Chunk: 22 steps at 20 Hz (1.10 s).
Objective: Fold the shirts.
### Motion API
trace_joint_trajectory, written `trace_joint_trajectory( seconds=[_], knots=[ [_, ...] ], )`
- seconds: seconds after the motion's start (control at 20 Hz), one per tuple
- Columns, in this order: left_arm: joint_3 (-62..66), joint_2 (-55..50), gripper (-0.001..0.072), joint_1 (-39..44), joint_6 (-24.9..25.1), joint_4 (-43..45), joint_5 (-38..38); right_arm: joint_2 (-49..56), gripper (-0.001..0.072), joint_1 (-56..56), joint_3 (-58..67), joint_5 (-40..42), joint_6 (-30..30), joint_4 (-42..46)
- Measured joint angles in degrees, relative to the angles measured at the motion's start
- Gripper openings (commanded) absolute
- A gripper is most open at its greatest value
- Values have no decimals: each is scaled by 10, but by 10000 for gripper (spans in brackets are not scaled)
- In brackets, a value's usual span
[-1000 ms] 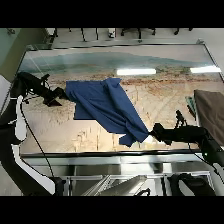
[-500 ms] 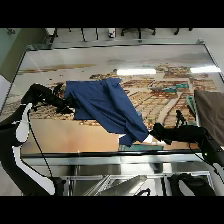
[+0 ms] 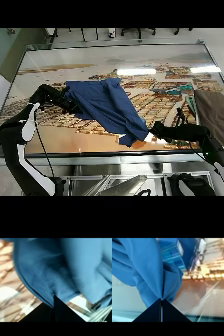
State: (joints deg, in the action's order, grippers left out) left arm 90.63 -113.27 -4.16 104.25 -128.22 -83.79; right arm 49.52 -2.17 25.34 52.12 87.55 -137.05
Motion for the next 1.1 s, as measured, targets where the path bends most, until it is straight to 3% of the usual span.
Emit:
trace_joint_trajectory(
  seconds=[0.4, 0.45, 0.5, 0.55, 0.8, 0.95, 1.1],
  knots=[
    [-18, 44, 10, -9, -3, 51, -22, 8, 26, -142, 49, 4, 38, -1],
    [-33, 53, 10, -12, -5, 55, -19, 15, 109, -156, 50, 4, 47, -1],
    [-46, 61, 10, -13, -5, 59, -17, 23, 401, -164, 51, 4, 54, -1],
    [-60, 70, 10, -13, -4, 61, -14, 31, 598, -170, 52, 4, 62, -1],
    [-105, 97, 10, -1, 5, 65, -8, 52, 596, -197, 59, 49, 108, 6],
    [-115, 102, 10, 2, 8, 66, -8, 52, 596, -196, 50, 113, 115, 27],
    [-119, 104, 10, 4, 9, 66, -8, 45, 596, -153, 4, 122, 111, 40]
  ],
)
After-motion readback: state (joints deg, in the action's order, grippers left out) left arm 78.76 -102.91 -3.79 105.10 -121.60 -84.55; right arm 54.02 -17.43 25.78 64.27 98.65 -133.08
